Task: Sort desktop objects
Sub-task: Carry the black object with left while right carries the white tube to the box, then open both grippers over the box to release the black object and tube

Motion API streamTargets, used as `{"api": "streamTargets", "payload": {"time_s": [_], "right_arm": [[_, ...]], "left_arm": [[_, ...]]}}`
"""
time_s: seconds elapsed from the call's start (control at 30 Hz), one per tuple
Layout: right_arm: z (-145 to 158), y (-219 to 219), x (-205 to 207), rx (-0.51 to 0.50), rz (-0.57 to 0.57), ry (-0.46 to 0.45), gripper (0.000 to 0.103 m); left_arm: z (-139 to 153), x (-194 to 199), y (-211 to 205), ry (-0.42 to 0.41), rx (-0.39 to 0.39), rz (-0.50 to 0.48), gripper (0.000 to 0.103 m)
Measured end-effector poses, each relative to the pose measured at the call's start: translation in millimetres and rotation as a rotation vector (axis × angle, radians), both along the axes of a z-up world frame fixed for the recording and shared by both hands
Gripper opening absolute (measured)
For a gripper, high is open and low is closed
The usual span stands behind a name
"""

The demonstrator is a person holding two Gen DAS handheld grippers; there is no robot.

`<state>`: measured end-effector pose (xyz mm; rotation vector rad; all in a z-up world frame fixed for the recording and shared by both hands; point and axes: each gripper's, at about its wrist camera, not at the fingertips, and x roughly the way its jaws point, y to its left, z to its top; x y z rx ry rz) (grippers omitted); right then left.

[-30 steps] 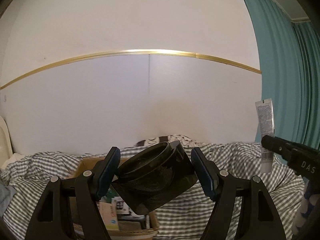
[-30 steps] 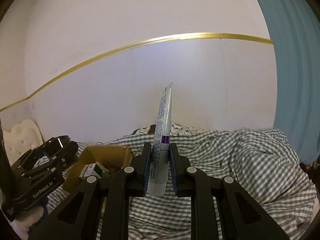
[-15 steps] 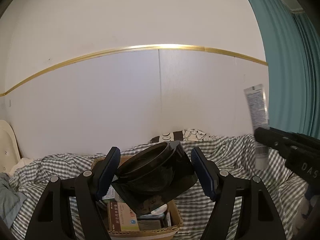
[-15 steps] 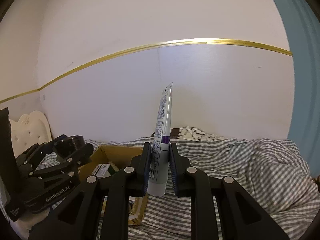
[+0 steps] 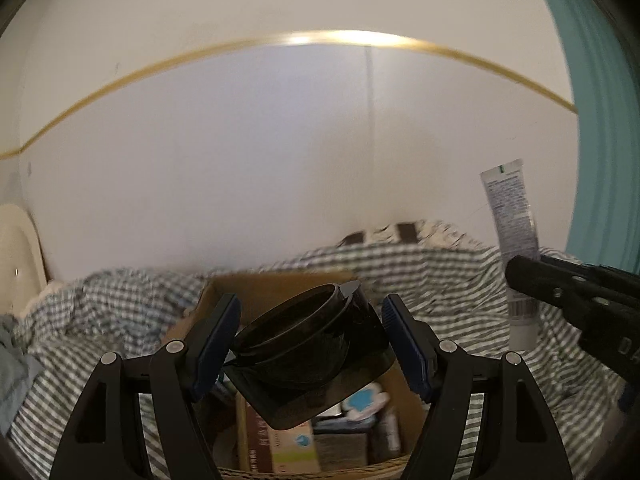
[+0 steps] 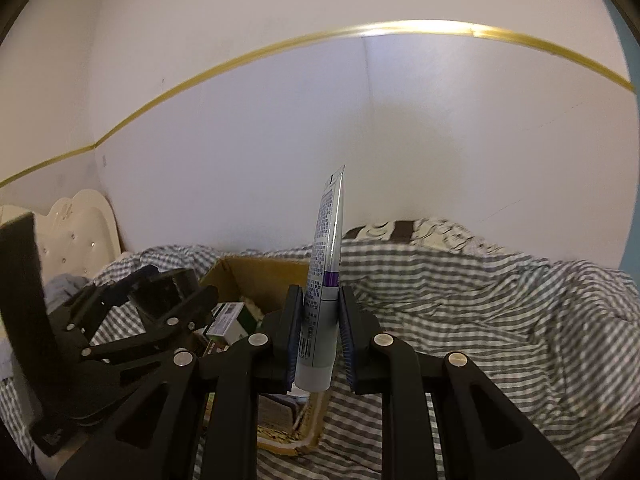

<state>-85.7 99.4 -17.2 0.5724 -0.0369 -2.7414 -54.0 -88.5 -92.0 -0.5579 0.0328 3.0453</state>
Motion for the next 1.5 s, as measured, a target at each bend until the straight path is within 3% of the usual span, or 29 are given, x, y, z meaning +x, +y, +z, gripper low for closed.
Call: {"api": "streamTargets", "payload": {"time_s": [0.13,0.67,0.87,0.97,1.07,1.3,1.5], "right_arm": [[-14,-18,-21,0.015,0.037,-0.034,0.017],[-80,-83,-107,0.053,0.148,-0.212,0.017],[-94,-89,-114,0.062,0.153,-0.241,0.020],[-94,-86,-114,0.066,0.141,-0.236,0.020],[-86,-80,-108,0.060,0.127,-0.220,0.031],[-53,-63,-83,0.027,0.097,-0.156,0.031],[-21,-52,-53,0.032,0.081,-0.091,0.031]], "left_arm": [[-12,-28,-26,-0.071,0.045,0.035,0.074],[-65,-99,-60,-0.264,0.059,0.108,0.074],[-65,-100,-58,-0.267,0.051,0.123,0.076],[-58,-96,-58,-0.232,0.067,0.127,0.084],[-47,-90,-58,-0.208,0.064,0.130,0.086],[-17,-65,-51,-0.150,0.054,0.131,0.087],[18,-32,-40,-0.065,0.060,0.132,0.100]]}}
